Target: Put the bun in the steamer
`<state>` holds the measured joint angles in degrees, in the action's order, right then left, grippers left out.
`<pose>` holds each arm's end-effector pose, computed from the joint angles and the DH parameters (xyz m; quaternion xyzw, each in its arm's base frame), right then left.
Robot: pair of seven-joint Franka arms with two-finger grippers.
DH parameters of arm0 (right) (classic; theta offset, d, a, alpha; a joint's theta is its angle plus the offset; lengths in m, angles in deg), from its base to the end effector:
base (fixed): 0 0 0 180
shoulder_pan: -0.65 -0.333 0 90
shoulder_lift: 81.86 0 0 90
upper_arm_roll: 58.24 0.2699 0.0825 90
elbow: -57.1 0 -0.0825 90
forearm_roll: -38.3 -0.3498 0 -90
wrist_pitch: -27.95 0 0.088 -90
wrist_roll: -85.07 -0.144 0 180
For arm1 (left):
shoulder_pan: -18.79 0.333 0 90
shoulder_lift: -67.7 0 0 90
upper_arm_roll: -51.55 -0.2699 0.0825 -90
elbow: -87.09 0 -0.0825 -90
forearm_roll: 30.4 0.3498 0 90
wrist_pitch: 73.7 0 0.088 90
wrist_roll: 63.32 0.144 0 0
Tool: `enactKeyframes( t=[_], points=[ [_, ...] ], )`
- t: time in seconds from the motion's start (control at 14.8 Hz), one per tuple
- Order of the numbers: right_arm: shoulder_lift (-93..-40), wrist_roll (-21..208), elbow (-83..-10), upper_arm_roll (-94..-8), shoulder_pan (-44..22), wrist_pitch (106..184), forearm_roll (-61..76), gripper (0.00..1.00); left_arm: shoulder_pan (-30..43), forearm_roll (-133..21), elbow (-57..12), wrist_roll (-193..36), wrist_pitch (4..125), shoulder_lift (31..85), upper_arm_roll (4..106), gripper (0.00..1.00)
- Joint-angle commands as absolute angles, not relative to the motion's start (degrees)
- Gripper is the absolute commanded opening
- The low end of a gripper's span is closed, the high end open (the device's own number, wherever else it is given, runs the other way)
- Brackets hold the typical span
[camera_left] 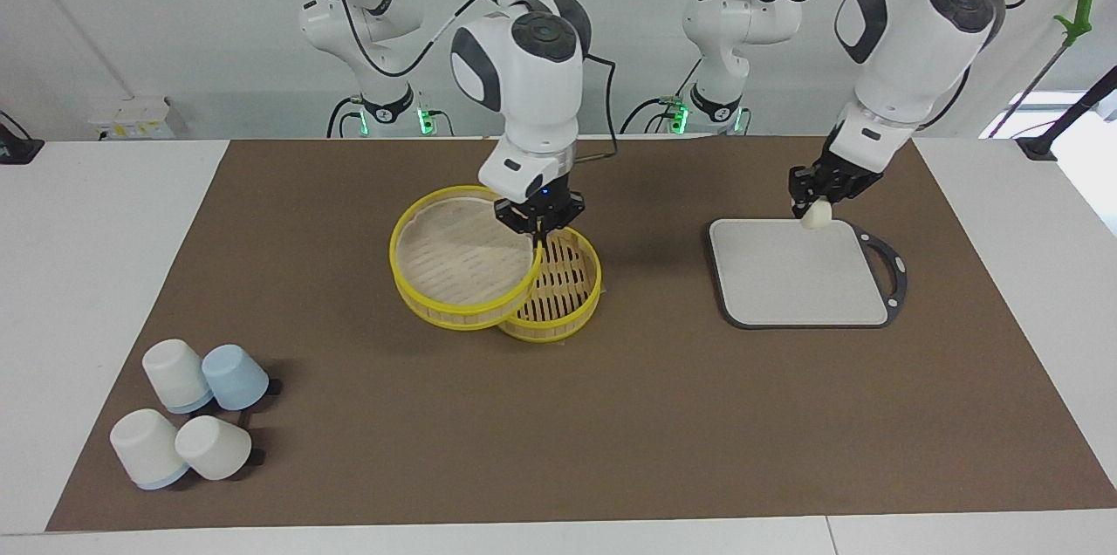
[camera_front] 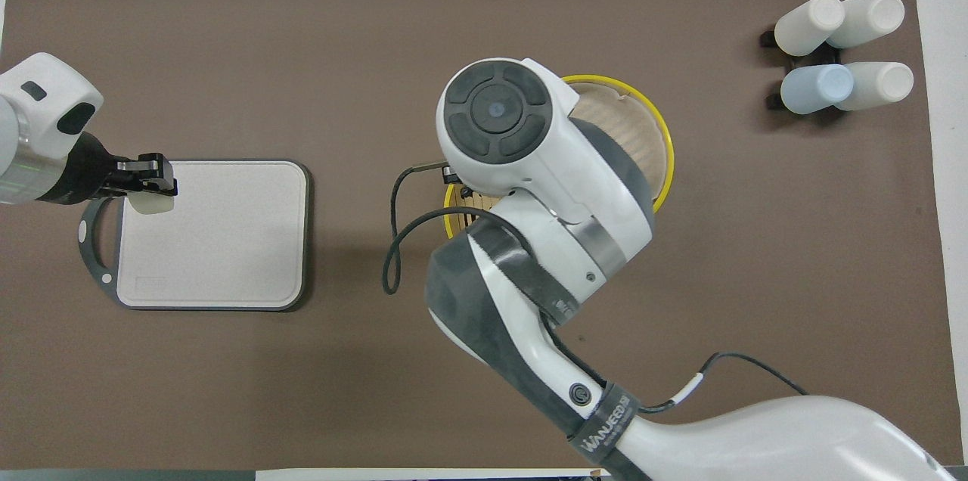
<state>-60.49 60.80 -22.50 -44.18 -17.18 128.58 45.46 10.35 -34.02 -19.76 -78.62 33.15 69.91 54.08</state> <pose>0.5447 0.2984 0.4297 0.9974 0.0696 0.0103 0.0139 0.5139 -0.1070 0.4570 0.9983 0.0463 0.0120 0.0332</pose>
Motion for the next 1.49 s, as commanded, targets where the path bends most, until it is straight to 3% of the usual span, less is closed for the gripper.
enactKeyframes(
  t=[0.0, 0.34, 0.47, 0.61, 0.81, 1.08, 1.22, 1.35, 1.42],
  points=[
    [-63.9, 69.0, -23.8, -43.7, -11.4, 123.6, 43.4, 0.0, -0.1, -34.1, -19.4, -91.5, 38.7, 66.6, 53.4, 0.37],
    [-68.7, 83.7, -31.8, -43.7, -0.5, 120.2, 43.3, 0.0, -13.7, -33.8, -15.1, -106.5, 48.4, 56.4, 53.4, 0.37],
    [-69.6, 87.4, -32.5, -43.7, 3.3, 120.0, 42.1, 0.0, -16.9, -33.7, -17.0, -107.2, 53.2, 55.3, 53.4, 0.37],
    [-69.6, 87.8, -32.6, -43.7, 3.7, 120.0, 39.7, 0.0, -20.3, -33.6, -18.4, -107.7, 57.9, 53.4, 53.3, 0.37],
    [-70.6, 86.8, -34.7, -43.7, 0.7, 121.4, 39.7, 0.0, -24.3, -27.2, -18.2, -113.0, 64.4, 45.7, 53.1, 0.37],
    [-71.0, 86.9, -35.4, -43.7, 0.6, 121.5, 39.8, 0.0, -24.3, -25.6, -18.5, -114.0, 65.2, 44.6, 53.1, 0.38],
    [-71.0, 87.0, -35.4, -43.7, 0.7, 121.6, 39.8, 0.0, -24.4, -25.6, -18.4, -114.2, 65.1, 44.4, 53.1, 0.59],
    [-71.0, 87.0, -35.5, -43.7, 0.6, 121.6, 39.8, 0.0, -24.5, -25.6, -17.9, -114.3, 64.6, 44.5, 53.1, 1.0],
    [-71.0, 87.0, -35.5, -43.7, 0.6, 121.9, 39.8, 0.0, -24.4, -25.6, -18.0, -114.3, 64.2, 45.1, 53.1, 1.0]
  ],
)
